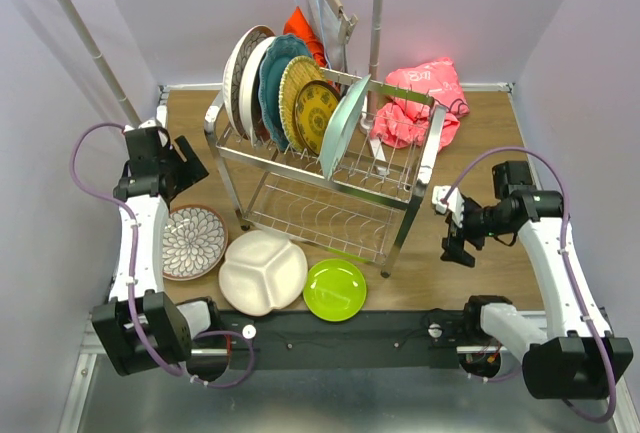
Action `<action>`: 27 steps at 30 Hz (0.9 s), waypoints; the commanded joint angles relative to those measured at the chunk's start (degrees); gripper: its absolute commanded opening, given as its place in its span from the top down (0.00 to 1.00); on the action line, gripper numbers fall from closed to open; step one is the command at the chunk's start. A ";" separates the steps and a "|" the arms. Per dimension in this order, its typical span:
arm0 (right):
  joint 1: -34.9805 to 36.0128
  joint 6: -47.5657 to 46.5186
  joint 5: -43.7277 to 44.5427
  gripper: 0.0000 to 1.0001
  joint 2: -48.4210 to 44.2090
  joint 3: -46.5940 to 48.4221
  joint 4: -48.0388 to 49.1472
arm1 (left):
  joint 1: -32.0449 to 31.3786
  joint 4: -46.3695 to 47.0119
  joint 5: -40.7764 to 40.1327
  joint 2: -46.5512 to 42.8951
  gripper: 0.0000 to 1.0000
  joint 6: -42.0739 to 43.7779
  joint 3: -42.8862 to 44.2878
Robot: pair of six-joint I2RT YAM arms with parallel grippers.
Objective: Load the plates into the dish rack
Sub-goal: Grab a plate with the left arm
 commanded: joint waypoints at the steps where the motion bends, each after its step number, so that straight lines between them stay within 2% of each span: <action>1: 0.22 -10.79 -2.81 0.00 -1.42 -1.66 -7.33 | -1.08 -0.22 1.16 -1.85 0.18 1.66 2.27; 11: 0.57 -15.54 -7.28 0.00 -1.42 -2.80 -8.30 | -1.26 0.66 3.45 -5.28 0.17 2.63 1.57; 27: 5.49 -15.01 -11.16 0.00 -0.28 -3.94 -8.30 | -1.26 -0.22 3.98 -6.25 0.16 3.07 2.01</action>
